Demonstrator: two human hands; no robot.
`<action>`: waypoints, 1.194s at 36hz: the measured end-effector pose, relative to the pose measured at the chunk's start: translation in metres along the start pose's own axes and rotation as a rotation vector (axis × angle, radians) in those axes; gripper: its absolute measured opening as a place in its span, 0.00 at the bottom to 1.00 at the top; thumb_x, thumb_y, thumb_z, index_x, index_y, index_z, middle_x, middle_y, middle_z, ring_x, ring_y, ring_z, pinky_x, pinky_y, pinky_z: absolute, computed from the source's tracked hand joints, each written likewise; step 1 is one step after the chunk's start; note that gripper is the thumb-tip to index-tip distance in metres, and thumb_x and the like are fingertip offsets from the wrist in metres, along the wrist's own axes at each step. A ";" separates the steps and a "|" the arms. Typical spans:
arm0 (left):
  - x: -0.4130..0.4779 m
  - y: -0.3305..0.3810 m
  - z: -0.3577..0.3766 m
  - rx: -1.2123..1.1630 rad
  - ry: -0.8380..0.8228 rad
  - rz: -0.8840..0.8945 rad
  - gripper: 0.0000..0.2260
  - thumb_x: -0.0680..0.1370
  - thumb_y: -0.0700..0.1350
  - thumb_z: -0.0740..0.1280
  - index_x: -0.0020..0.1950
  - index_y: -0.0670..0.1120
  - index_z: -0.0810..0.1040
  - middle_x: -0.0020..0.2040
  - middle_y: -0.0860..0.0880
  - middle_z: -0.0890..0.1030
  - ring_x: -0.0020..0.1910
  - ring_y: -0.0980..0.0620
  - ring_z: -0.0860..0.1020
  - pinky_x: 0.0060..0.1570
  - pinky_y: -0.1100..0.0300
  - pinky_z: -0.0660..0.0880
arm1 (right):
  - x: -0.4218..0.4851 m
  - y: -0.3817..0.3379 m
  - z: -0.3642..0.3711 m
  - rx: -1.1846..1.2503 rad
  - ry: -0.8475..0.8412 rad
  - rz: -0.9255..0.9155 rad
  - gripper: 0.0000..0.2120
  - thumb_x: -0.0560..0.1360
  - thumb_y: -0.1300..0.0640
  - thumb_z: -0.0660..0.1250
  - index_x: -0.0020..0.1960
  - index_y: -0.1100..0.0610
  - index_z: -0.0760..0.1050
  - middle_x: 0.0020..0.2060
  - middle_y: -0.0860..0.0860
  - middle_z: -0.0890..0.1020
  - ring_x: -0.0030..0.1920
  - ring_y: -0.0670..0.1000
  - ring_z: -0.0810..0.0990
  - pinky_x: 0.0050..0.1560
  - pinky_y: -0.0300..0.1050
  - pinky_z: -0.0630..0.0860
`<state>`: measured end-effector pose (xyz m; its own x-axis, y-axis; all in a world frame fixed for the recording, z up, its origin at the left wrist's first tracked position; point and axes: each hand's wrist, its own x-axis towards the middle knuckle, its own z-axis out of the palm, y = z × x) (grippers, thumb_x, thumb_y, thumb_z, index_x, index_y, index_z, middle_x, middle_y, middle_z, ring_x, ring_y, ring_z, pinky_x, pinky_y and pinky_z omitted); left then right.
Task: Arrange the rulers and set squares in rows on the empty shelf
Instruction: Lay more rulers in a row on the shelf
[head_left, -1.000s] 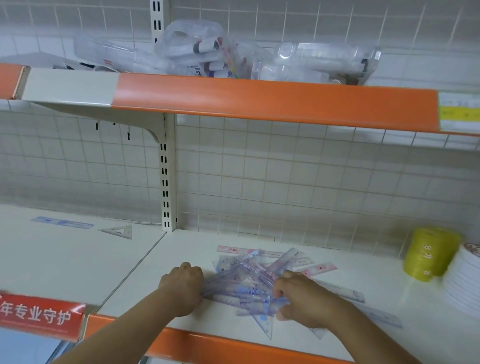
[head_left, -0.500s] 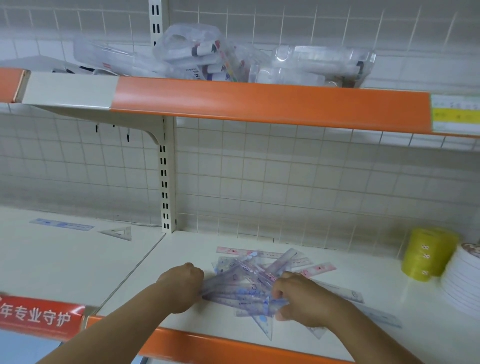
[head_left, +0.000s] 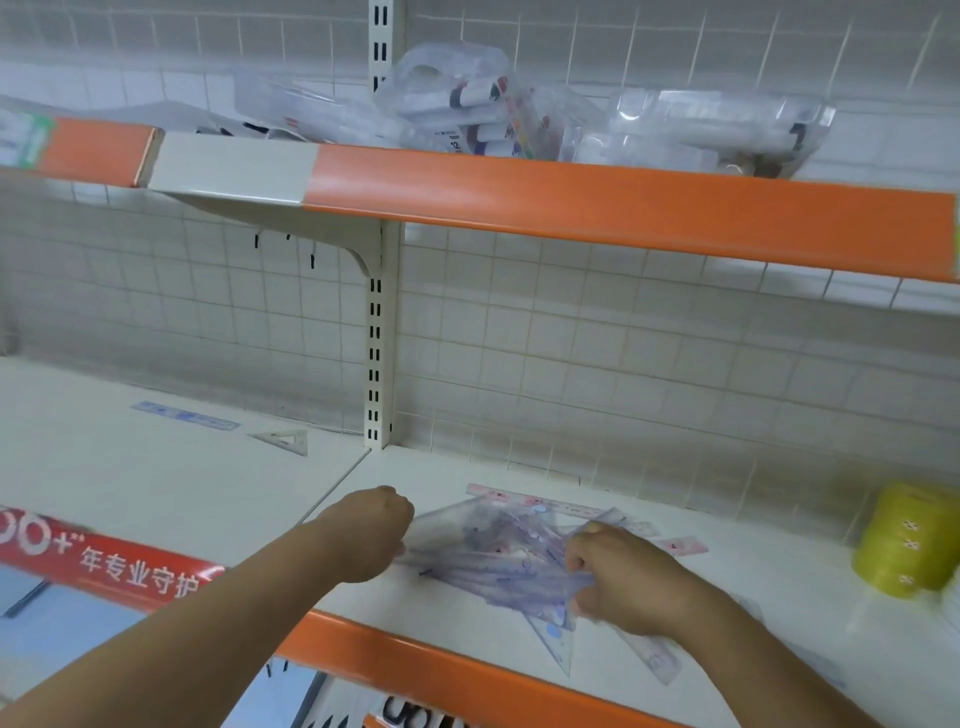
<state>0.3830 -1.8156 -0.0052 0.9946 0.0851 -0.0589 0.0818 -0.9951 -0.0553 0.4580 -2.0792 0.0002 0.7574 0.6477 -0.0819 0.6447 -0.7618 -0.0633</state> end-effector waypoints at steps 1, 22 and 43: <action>-0.003 -0.004 0.000 -0.002 0.003 -0.008 0.10 0.81 0.46 0.61 0.58 0.41 0.73 0.49 0.46 0.68 0.54 0.45 0.76 0.48 0.59 0.68 | 0.002 -0.003 -0.002 0.003 -0.004 -0.002 0.08 0.72 0.56 0.64 0.51 0.55 0.72 0.52 0.50 0.73 0.51 0.51 0.72 0.49 0.46 0.70; -0.063 -0.120 0.003 0.025 0.098 0.046 0.09 0.80 0.41 0.61 0.59 0.43 0.75 0.54 0.44 0.73 0.44 0.48 0.71 0.49 0.54 0.73 | 0.014 -0.114 -0.050 -0.344 -0.166 0.209 0.16 0.72 0.59 0.62 0.32 0.53 0.57 0.32 0.49 0.63 0.29 0.47 0.61 0.29 0.40 0.58; -0.124 -0.245 0.010 0.071 0.163 0.075 0.11 0.80 0.40 0.60 0.61 0.44 0.73 0.55 0.45 0.73 0.49 0.48 0.74 0.50 0.54 0.76 | 0.011 -0.211 -0.069 -0.215 0.045 0.402 0.08 0.75 0.51 0.65 0.54 0.51 0.74 0.50 0.48 0.75 0.50 0.50 0.75 0.47 0.41 0.72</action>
<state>0.2389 -1.5814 0.0056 0.9953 -0.0042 0.0968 0.0082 -0.9918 -0.1275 0.3375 -1.9108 0.0808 0.9524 0.3045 -0.0142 0.3023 -0.9373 0.1734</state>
